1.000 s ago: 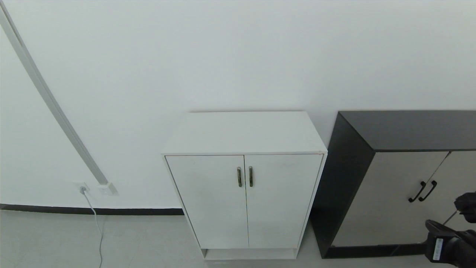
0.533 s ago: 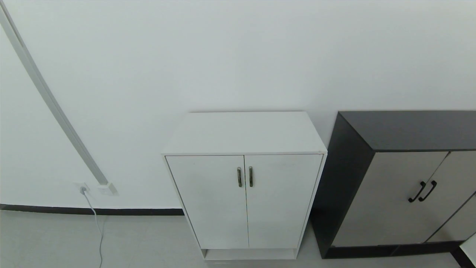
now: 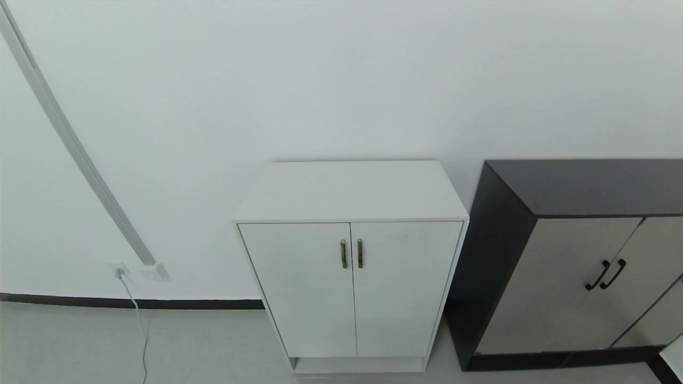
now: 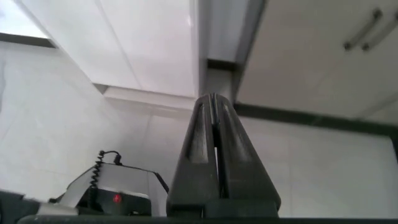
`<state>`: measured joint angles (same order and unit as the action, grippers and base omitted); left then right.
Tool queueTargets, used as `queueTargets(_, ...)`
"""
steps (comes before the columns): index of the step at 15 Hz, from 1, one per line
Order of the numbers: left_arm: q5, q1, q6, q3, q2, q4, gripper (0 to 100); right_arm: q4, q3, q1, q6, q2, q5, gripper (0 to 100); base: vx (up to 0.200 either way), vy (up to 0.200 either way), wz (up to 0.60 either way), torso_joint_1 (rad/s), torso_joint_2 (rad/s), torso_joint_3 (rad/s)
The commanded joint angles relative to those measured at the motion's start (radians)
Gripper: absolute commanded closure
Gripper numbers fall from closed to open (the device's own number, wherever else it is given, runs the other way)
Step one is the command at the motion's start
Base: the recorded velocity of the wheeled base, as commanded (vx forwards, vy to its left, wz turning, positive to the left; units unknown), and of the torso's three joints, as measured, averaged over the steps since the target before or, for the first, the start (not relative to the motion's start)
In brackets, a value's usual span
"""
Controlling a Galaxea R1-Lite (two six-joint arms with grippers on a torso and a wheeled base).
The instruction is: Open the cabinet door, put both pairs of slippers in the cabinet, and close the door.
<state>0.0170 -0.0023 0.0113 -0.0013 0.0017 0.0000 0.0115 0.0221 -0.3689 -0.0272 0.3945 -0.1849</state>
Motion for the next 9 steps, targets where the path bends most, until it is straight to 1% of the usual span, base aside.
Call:
queueTargets(1, 0.0, -0.001, 0.001, 0.001, 0.0, 0.0, 100, -0.001, -0.001, -0.076, -0.005, -0.036, -0.004, 100, 0.0, 0.0, 0.0, 0.0, 0.0, 0.0)
queueTargets(5, 0.001, -0.001, -0.001, 0.001, 0.0, 0.0, 100, -0.002, 0.001, -0.081, 0.003, -0.065, -0.002, 100, 0.0, 0.0, 0.0, 0.0, 0.0, 0.0)
queueTargets(7, 0.001, -0.001, -0.001, 0.0, 0.0, 0.0, 100, -0.011, -0.001, -0.081, 0.033, -0.121, 0.001, 100, 0.0, 0.0, 0.0, 0.0, 0.0, 0.0)
queueTargets(9, 0.001, -0.001, -0.001, 0.0, 0.0, 0.0, 100, -0.019, -0.001, -0.079, 0.061, -0.132, 0.005, 100, 0.0, 0.0, 0.0, 0.0, 0.0, 0.0)
